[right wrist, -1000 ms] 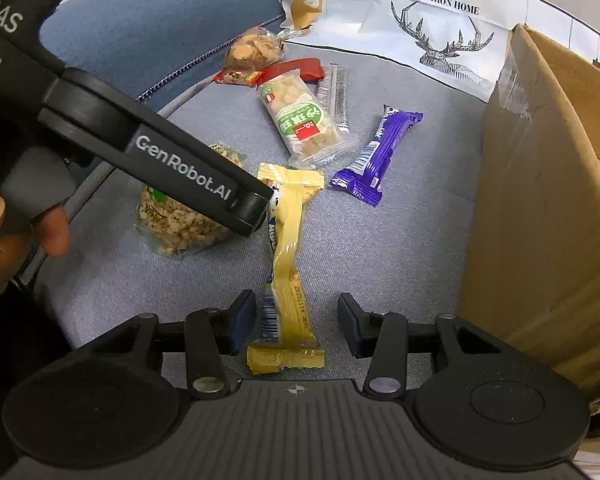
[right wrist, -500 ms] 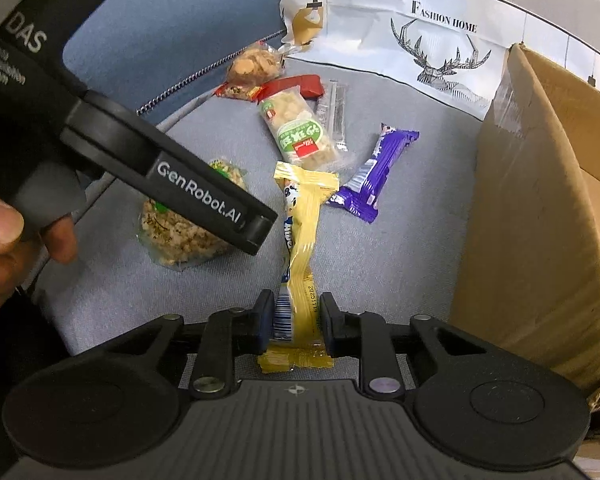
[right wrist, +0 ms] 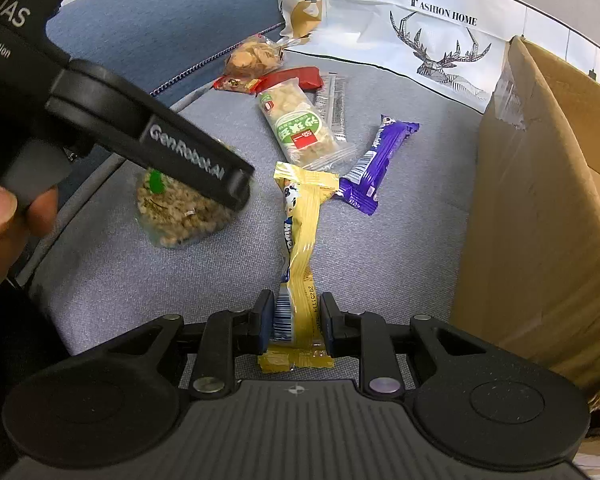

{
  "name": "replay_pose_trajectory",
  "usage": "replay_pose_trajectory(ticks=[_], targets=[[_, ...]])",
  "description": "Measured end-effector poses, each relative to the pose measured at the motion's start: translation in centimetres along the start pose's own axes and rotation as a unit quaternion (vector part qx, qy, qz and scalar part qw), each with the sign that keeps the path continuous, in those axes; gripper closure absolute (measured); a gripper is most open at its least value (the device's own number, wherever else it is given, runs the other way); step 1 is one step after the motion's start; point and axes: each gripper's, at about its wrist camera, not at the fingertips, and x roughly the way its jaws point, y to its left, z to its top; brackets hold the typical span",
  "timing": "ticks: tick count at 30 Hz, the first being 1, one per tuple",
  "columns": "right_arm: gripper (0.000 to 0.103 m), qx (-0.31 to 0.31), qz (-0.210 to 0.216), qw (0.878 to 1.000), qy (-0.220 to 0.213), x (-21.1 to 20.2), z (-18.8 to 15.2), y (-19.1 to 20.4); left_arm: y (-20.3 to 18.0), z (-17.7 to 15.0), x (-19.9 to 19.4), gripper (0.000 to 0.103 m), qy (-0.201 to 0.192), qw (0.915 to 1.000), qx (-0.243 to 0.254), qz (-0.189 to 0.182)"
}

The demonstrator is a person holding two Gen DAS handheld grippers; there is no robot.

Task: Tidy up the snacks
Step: 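Lift the peanut bag with the left gripper while the right lifts the yellow bar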

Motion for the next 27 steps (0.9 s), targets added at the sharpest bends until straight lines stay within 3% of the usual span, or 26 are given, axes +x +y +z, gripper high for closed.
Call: replay_pose_trajectory(ticks=[7, 16, 22, 27], targets=[[0.077, -0.002, 0.004, 1.000, 0.007, 0.2, -0.1, 0.0, -1.1, -0.3, 0.5, 0.010, 0.015, 0.9992, 0.036, 0.004], [0.077, -0.003, 0.003, 1.000, 0.006, 0.1, -0.1, -0.1, -1.3, -0.3, 0.7, 0.015, 0.013, 0.9990, 0.042, 0.011], [0.077, -0.007, 0.002, 1.000, -0.007, -0.3, -0.1, 0.1, -1.2, -0.3, 0.0, 0.018, -0.001, 0.9994, 0.033, 0.005], [0.078, -0.010, -0.003, 0.999, -0.041, -1.4, 0.0, 0.1, -0.9, -0.3, -1.5, 0.018, -0.044, 0.9988, 0.021, -0.005]])
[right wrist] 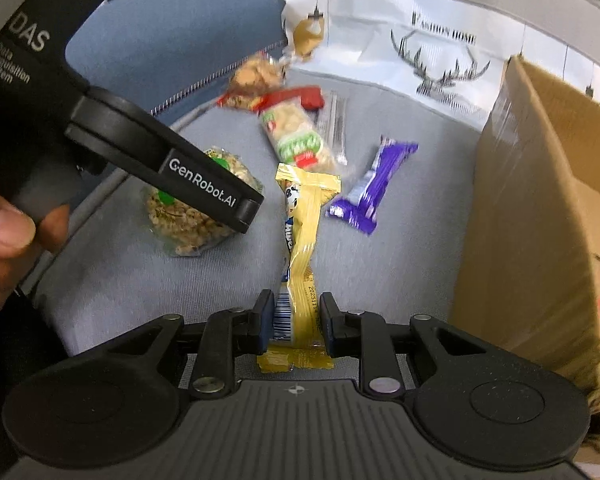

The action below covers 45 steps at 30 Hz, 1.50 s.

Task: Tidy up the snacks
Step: 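Lift the peanut bag with the left gripper while the right lifts the yellow bar, then carry the peanut bag with the left gripper while the right carries the yellow bar over the box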

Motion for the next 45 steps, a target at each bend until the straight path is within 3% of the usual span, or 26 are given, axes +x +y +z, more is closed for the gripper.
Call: replay_pose_trajectory(ticks=[9, 17, 45], targets=[[0.078, 0.000, -0.007, 0.998, -0.055, -1.9, 0.6, -0.1, 1.8, -0.2, -3.8, 0.018, -0.092, 0.9939, -0.057, -0.021], [0.078, 0.002, -0.012, 0.996, -0.089, -3.5, 1.2, -0.4, 2.7, -0.8, -5.9, 0.018, -0.136, 0.9858, -0.089, -0.042], [0.078, 0.052, -0.017, 0.983, -0.176, -9.5, 2.5, -4.7, 1.2, -0.2, -5.4, 0.018, -0.151, 0.9838, -0.075, -0.061]])
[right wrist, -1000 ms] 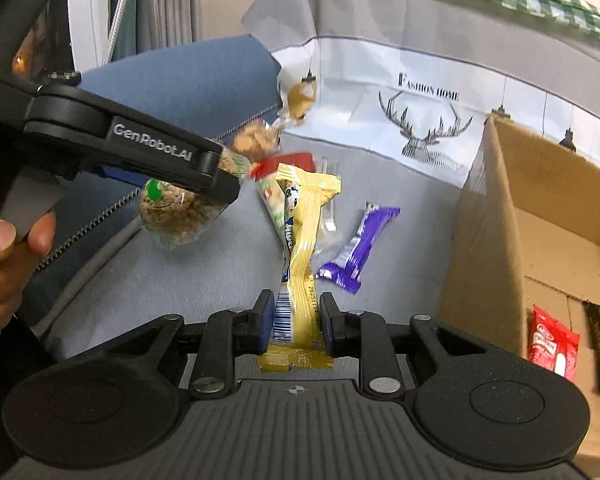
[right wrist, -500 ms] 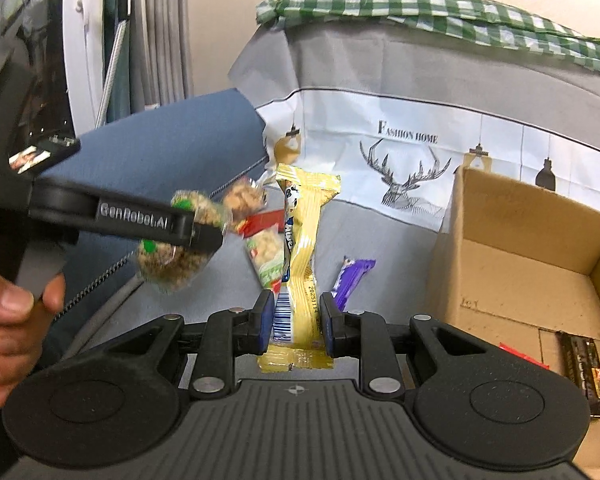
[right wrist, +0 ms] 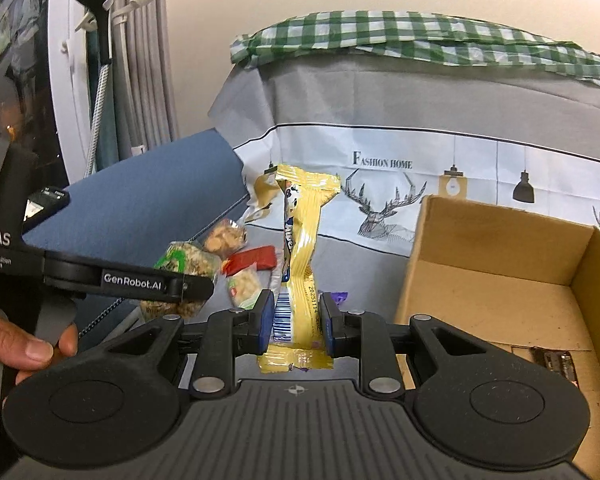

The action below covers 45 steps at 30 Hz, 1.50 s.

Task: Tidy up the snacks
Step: 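Carry the peanut bag with the left gripper while the right carries the yellow bar over the box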

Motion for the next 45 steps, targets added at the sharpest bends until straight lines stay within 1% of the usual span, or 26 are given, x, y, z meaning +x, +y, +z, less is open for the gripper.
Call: replay_pose_trajectory(ticks=[7, 14, 16, 21, 26, 30, 32, 35, 37, 41, 45], targets=[[0.078, 0.016, -0.014, 1.000, -0.016, -1.1, 0.7, -1.8, -1.3, 0.4, 0.0, 0.018, -0.022, 0.9995, 0.015, -0.014], [0.077, 0.040, -0.033, 0.998, -0.029, -2.1, 1.5, -3.9, -3.7, 2.0, -1.7, 0.018, -0.054, 0.9974, 0.017, -0.044], [0.077, 0.055, -0.039, 0.997, -0.030, -2.1, 1.8, -4.6, -4.5, 2.3, -2.3, 0.018, -0.067, 0.9959, 0.017, -0.058], [0.078, 0.084, -0.050, 0.994, -0.038, -2.4, 2.2, -5.4, -6.2, 1.5, -3.0, 0.019, -0.092, 0.9917, 0.054, -0.071], [0.078, 0.096, -0.066, 0.992, -0.056, -3.5, 3.2, -6.8, -6.5, 2.1, -3.5, 0.019, -0.110, 0.9879, 0.044, -0.100], [0.078, 0.112, -0.087, 0.988, -0.061, -4.4, 4.5, -9.0, -7.0, 2.7, -3.8, 0.019, -0.121, 0.9848, 0.044, -0.117], [0.078, 0.107, -0.099, 0.987, -0.063, -4.8, 5.1, -10.1, -7.6, 3.3, -3.8, 0.019, -0.123, 0.9837, 0.045, -0.123], [0.078, 0.087, -0.128, 0.986, -0.066, -5.2, 5.3, -11.8, -9.1, 4.2, -3.6, 0.019, -0.126, 0.9821, 0.058, -0.128], [0.078, 0.084, -0.153, 0.983, -0.062, -5.2, 4.8, -13.1, -10.4, 5.1, -3.6, 0.019, -0.129, 0.9802, 0.062, -0.137], [0.078, 0.131, -0.177, 0.974, -0.049, -5.1, 2.8, -15.6, -13.6, 7.2, -3.1, 0.019, -0.137, 0.9752, 0.066, -0.161], [0.078, 0.134, -0.193, 0.970, -0.060, -5.6, 2.3, -16.6, -17.3, 9.1, -1.4, 0.019, -0.136, 0.9719, 0.078, -0.175]])
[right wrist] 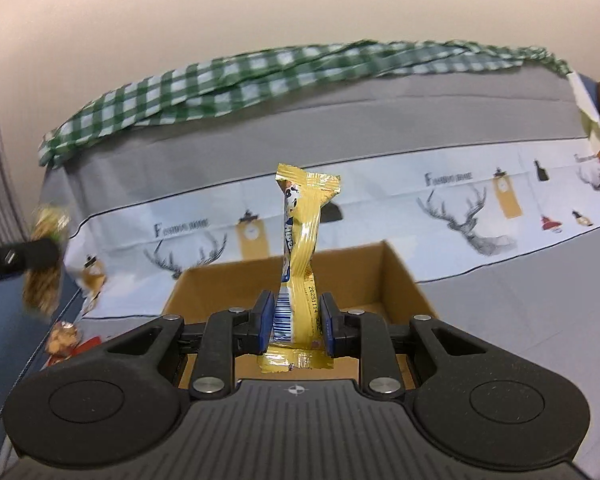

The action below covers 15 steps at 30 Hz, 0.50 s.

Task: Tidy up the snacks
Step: 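Carry the peanut bag with the left gripper while the right carries the yellow bar over the box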

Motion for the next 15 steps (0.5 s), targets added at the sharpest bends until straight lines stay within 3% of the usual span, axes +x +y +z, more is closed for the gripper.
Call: replay_pose_trajectory(ticks=[5, 10, 15], targets=[[0.078, -0.019, -0.017, 1.000, 0.011, 0.8, -0.4, -0.4, -1.5, -1.3, 2.0, 0.019, 0.001, 0.9995, 0.011, -0.028], [0.078, -0.047, -0.034, 0.998, 0.022, 1.7, -0.5, -0.8, -2.3, -2.2, 3.5, 0.019, 0.018, 0.9992, 0.023, -0.027], [0.078, -0.033, -0.046, 0.998, 0.028, 2.4, -0.3, -1.8, -2.5, -2.5, 4.4, 0.019, 0.027, 0.9990, 0.027, -0.022]])
